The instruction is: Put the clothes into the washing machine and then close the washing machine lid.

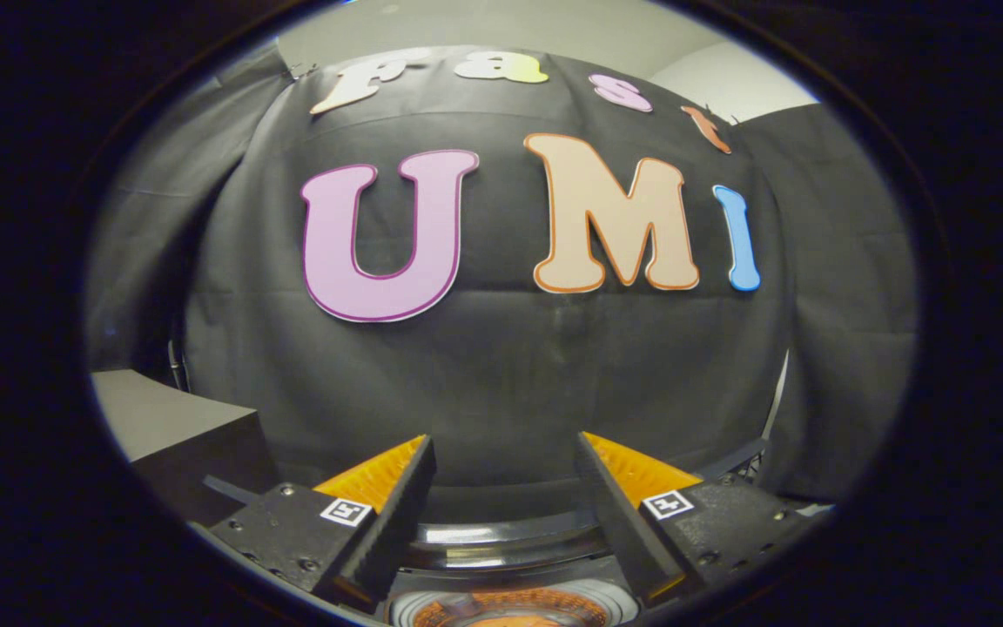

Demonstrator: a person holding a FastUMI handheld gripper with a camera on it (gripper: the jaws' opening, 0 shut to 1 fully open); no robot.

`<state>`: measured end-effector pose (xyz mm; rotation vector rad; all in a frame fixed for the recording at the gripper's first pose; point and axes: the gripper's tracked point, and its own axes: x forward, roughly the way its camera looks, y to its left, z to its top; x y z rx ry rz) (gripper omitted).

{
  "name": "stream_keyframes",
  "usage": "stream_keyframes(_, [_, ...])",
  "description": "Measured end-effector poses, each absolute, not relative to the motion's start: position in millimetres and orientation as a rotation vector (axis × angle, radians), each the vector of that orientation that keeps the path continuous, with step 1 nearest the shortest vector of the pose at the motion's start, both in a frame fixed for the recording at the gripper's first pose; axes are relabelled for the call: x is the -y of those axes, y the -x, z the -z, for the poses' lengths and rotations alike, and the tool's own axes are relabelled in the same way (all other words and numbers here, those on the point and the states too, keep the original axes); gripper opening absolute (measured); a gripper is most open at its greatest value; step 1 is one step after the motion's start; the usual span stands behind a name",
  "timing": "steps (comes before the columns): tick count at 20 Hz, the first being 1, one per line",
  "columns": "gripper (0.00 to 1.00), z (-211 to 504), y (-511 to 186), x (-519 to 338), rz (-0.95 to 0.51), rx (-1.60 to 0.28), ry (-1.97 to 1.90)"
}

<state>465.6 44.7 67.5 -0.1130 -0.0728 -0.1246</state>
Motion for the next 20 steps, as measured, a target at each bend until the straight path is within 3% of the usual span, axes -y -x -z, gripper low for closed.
stream_keyframes(9, [0.97,-30,-441,-39,0.151,-0.008,0.074])
stream_keyframes(13, [0.98,29,-407,-25,0.166,-0.13,0.076])
stream_keyframes(20, [0.97,45,-337,-14,0.16,-0.169,0.077])
